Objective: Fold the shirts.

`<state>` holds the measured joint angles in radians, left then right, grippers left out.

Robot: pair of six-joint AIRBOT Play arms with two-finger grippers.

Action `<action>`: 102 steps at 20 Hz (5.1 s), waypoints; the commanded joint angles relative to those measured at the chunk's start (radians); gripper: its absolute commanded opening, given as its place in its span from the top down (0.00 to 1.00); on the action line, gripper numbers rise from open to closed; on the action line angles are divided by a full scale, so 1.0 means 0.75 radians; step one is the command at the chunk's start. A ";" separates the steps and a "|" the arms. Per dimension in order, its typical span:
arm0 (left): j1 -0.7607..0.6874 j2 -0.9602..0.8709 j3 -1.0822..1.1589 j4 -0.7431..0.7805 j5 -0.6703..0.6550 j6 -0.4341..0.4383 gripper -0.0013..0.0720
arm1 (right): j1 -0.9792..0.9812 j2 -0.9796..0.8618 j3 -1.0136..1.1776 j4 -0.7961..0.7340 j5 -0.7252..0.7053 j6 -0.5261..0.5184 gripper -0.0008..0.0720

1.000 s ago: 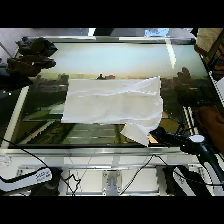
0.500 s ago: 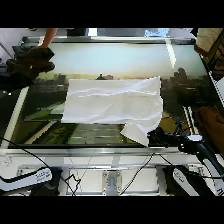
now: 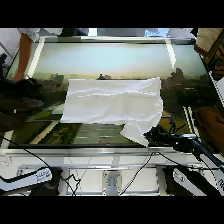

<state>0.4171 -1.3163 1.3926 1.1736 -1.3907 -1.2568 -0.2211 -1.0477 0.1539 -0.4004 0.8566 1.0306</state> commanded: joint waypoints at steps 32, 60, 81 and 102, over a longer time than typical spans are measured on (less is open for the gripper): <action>-0.116 -0.424 -0.583 -0.321 0.204 0.086 0.80 | 0.012 -0.008 0.008 0.097 -0.078 -0.048 0.94; -0.064 -0.148 -0.641 -0.169 0.393 0.001 0.32 | 0.013 -0.003 0.111 0.082 0.072 -0.173 0.94; -0.048 -0.130 -0.641 -0.528 0.127 0.250 0.97 | 0.012 0.079 0.111 0.363 0.223 -0.318 0.94; 0.014 0.109 -0.286 -0.656 0.210 0.165 0.97 | 0.013 0.230 0.630 0.003 -0.557 -0.129 0.94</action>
<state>0.4286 -1.2350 1.1683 0.6846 -1.3056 -1.1263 -0.2119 -0.8520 0.6117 -0.4210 0.6178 0.9352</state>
